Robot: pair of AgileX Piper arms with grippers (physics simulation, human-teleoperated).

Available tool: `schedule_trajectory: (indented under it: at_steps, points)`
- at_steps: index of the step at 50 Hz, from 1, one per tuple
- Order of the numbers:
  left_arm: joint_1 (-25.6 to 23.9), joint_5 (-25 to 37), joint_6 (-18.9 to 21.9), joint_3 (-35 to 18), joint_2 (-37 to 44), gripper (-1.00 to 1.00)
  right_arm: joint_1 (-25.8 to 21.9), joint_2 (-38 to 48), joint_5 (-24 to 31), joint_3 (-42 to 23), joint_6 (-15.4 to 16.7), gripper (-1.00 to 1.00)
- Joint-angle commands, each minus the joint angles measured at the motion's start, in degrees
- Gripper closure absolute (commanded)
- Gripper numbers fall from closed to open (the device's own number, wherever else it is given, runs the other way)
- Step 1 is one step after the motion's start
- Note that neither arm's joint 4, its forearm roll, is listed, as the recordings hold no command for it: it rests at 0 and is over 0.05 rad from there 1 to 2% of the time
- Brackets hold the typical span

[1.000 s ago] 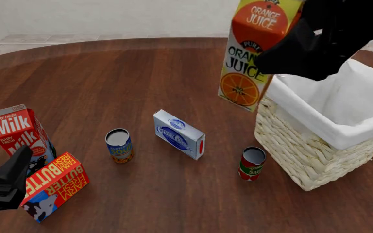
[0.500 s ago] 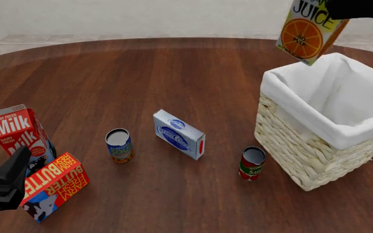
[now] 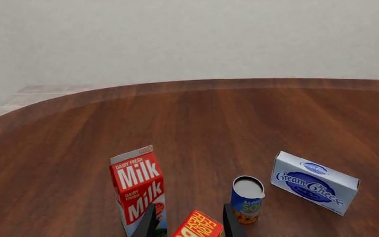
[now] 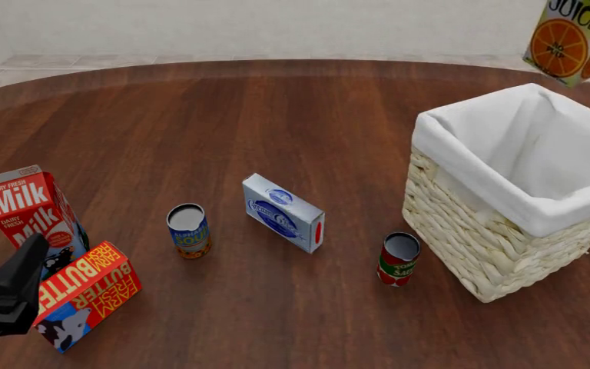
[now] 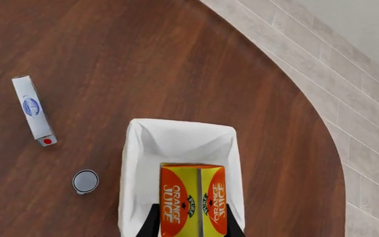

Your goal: Pick up the orange juice, and put it in the basket.

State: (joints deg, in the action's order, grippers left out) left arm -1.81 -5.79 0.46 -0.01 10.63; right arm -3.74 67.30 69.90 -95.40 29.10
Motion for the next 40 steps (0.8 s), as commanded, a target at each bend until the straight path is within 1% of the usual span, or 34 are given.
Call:
schedule_trajectory:
  at_steps: [1,2,4,5,8,11,15,19,21,25,28,31,33,36,40]
  points:
    - [-0.01,0.35,0.28,0.00,-0.29,-1.00,4.84,1.65,0.00,1.25,0.40,1.00]
    - [0.01,0.17,0.26,0.00,-0.09,-1.00,5.20,1.90,0.00,0.97,0.10,1.00]
    - [0.06,-0.33,0.33,0.00,0.46,-1.00,6.36,2.17,0.00,1.83,1.12,1.00]
    - [0.08,-0.43,0.32,0.00,0.57,-1.00,7.14,2.15,0.00,2.61,2.34,1.00]
    - [0.14,-0.06,0.35,0.00,0.22,-1.00,6.07,2.12,0.00,2.87,1.03,1.00]
    - [0.10,-0.67,0.51,0.00,0.97,-1.00,6.49,2.04,0.00,4.44,1.37,1.00]
    - [0.09,0.14,0.63,0.00,0.14,-1.00,5.94,2.01,0.00,5.28,0.33,1.00]
    - [0.16,-0.45,0.74,0.00,0.83,-1.00,6.04,2.44,-0.01,4.78,0.15,1.00]
    - [0.12,0.01,0.80,0.00,0.37,-1.00,4.87,2.32,-0.02,5.02,-1.27,1.00]
    - [0.16,0.73,0.90,0.00,-0.32,-1.00,5.00,2.10,-0.01,6.47,-1.06,1.00]
    - [0.27,0.25,0.93,0.00,0.20,-1.00,4.70,2.33,-0.14,6.23,-1.83,1.00]
    - [0.29,0.06,1.01,0.00,0.52,-1.00,3.44,1.69,-1.87,8.91,-3.22,1.00]
    - [0.29,0.11,1.06,0.00,0.51,-1.00,3.33,1.54,-3.34,10.81,-3.17,1.00]
    - [0.39,0.18,1.20,0.00,0.59,-1.00,3.51,2.29,-5.99,11.58,-3.69,1.00]
    - [0.46,-0.32,1.28,0.00,1.16,-1.00,3.50,2.58,-8.07,13.35,-3.95,1.00]
